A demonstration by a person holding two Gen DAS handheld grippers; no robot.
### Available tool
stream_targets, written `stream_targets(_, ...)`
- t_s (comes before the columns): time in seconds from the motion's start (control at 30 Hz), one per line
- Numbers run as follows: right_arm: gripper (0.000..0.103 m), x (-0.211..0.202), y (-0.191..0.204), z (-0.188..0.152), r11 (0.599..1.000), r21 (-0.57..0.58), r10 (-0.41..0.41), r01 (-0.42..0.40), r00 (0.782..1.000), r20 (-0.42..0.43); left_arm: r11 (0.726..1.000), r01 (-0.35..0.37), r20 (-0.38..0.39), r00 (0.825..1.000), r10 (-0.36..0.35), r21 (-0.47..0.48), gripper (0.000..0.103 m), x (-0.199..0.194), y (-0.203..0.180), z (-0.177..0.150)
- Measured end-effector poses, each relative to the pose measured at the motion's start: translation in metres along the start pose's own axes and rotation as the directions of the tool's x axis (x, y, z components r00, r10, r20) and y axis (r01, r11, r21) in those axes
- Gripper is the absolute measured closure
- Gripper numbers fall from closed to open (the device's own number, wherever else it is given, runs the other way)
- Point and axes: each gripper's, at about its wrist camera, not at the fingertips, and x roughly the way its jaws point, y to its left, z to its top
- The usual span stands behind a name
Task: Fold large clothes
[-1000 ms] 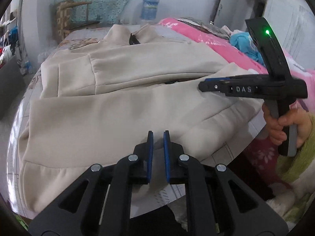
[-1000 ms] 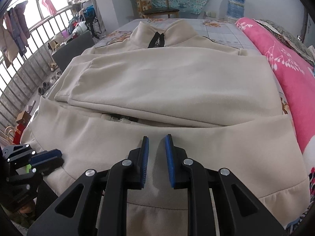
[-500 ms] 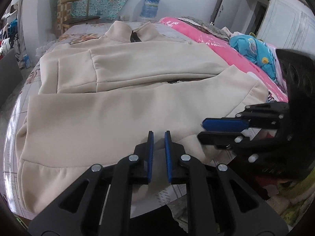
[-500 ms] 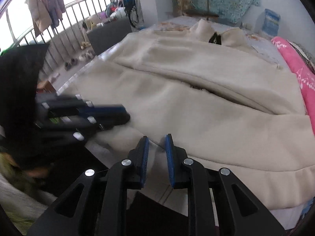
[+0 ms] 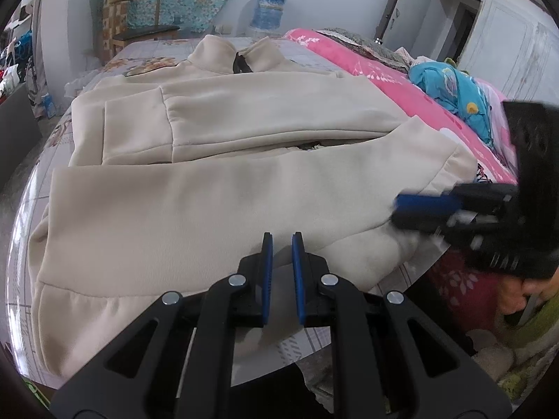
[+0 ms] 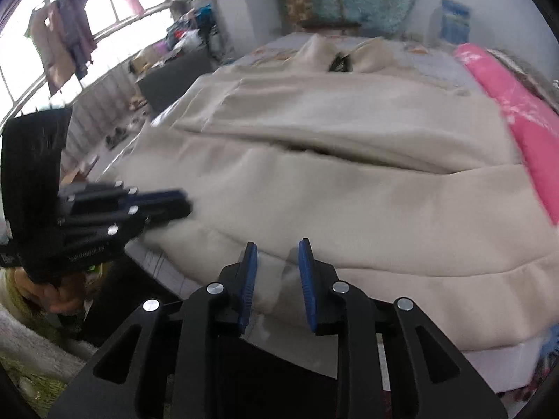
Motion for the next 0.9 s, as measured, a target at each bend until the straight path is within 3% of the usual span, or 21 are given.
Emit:
stream_targets(0.1, 0.079, -0.016, -0.030, -0.006, 0.994, 0.077, -0.079, 0.076, 0.996, 0.037, 1.000, 0.000, 0.002, 1.000, 0.000, -0.002, 0.091, 0.000, 0.000, 0.000)
stream_targets(0.17, 0.079, -0.016, -0.065, -0.021, 0.972, 0.158, -0.178, 0.174, 0.984, 0.011, 1.000, 0.001, 0.000, 1.000, -0.001, -0.003, 0.091, 0.000, 0.001, 0.000)
stream_targets(0.27, 0.080, -0.019, -0.083, -0.029, 0.969, 0.221, -0.117, 0.107, 0.993, 0.031, 1.000, 0.005, -0.001, 1.000, -0.005, -0.008, 0.091, -0.001, 0.001, 0.000)
stream_targets(0.37, 0.077, -0.028, -0.079, -0.021, 0.962, 0.161, -0.232, 0.222, 0.972, 0.044, 1.000, 0.002, -0.006, 1.000, -0.002, -0.009, 0.091, -0.001, 0.000, 0.001)
stream_targets(0.43, 0.076, -0.036, -0.099, -0.021, 0.941, 0.241, -0.263, 0.239, 0.962, 0.070, 1.000, -0.001, -0.004, 1.000, 0.001, -0.009, 0.091, -0.001, 0.000, 0.001)
stream_targets(0.5, 0.080, -0.033, -0.127, -0.027, 0.898, 0.333, -0.317, 0.287, 0.948, 0.037, 1.000, 0.001, -0.002, 1.000, -0.001, -0.013, 0.091, -0.002, 0.000, 0.000)
stream_targets(0.6, 0.081, -0.031, -0.142, -0.029, 0.886, 0.395, -0.283, 0.245, 0.958, 0.040, 1.000, -0.022, -0.009, 1.000, 0.022, -0.013, 0.091, -0.004, 0.003, 0.002)
stream_targets(0.67, 0.078, -0.035, -0.131, -0.021, 0.883, 0.366, -0.326, 0.294, 0.945, 0.027, 0.996, -0.092, -0.003, 0.996, 0.092, -0.005, 0.088, -0.011, 0.006, 0.004)
stream_targets(0.73, 0.064, -0.043, -0.117, -0.009, 0.886, 0.338, -0.354, 0.319, 0.934, 0.046, 0.987, -0.158, 0.034, 0.987, 0.158, -0.017, 0.085, -0.028, 0.018, 0.005)
stream_targets(0.83, 0.045, -0.048, -0.096, 0.007, 0.921, 0.295, -0.296, 0.253, 0.949, 0.111, 0.965, -0.246, 0.028, 0.968, 0.249, -0.086, 0.078, -0.042, 0.046, 0.004)
stream_targets(0.9, 0.039, -0.036, -0.088, 0.017, 0.939, 0.264, -0.258, 0.221, 0.959, 0.116, 0.938, -0.310, -0.025, 0.950, 0.310, -0.157, 0.078, -0.042, 0.074, 0.000)
